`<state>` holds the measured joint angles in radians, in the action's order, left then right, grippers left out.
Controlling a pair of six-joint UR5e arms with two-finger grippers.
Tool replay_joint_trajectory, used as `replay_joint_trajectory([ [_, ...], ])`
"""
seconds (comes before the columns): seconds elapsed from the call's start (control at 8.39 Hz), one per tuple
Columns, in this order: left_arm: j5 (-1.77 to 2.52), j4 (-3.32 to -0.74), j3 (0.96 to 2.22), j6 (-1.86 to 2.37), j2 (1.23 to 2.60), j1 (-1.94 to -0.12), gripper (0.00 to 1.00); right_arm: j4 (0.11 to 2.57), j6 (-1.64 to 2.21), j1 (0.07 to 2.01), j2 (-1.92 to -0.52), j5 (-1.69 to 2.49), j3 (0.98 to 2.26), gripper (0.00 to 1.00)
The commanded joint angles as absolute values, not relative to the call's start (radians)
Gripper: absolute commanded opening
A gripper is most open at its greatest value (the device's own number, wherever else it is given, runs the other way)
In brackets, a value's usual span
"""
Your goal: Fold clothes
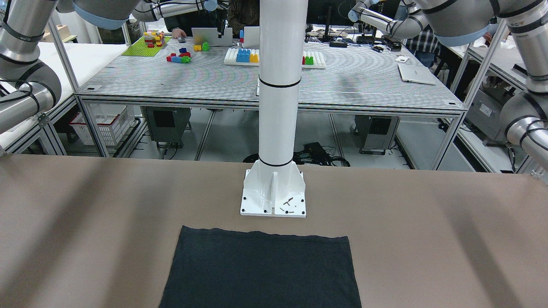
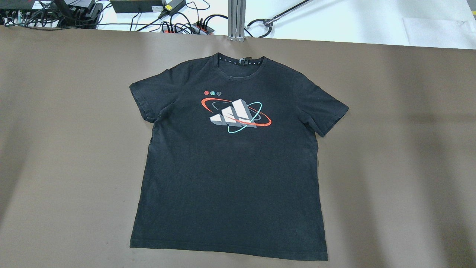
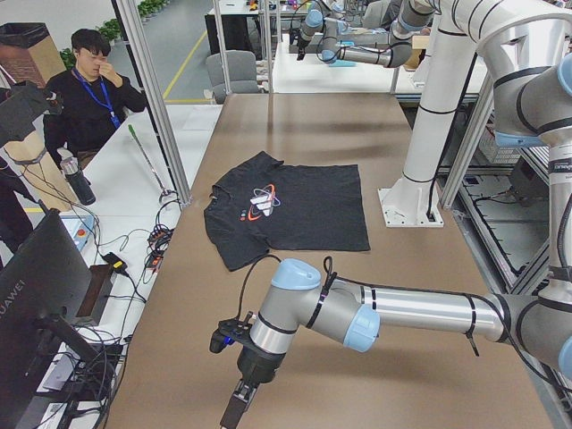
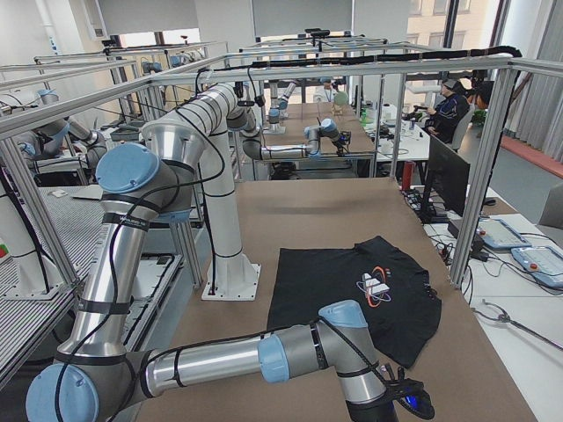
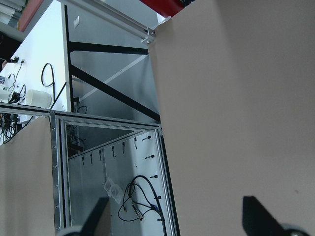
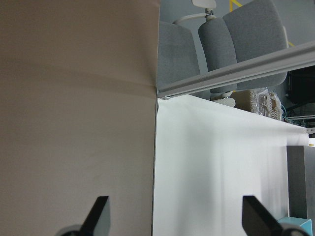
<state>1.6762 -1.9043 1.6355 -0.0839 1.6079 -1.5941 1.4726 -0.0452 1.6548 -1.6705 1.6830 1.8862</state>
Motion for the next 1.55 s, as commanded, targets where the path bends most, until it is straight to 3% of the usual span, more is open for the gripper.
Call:
replay_joint_trajectory([
  [0.0,1.675,-1.907,1.625,-0.017,1.672,-1.591,0.94,1.413,-0.044,1.654,-1.672,1.683,1.887,0.94],
  [0.36,1.747,-1.910,1.592,-0.021,1.750,-1.507,0.94,1.408,-0.049,1.573,-1.628,1.681,1.864,0.94],
  [0.6,1.866,-1.907,1.489,-0.011,1.866,-1.464,0.94,1.410,-0.025,1.511,-1.545,1.703,1.792,0.94],
  [0.83,1.965,-1.908,1.376,0.078,1.988,-1.421,0.95,1.396,0.180,1.435,-1.453,1.805,1.708,0.94],
  [1.43,2.091,-2.024,1.255,0.369,2.118,-1.221,0.94,1.306,0.544,1.146,-1.260,1.842,1.579,0.94],
])
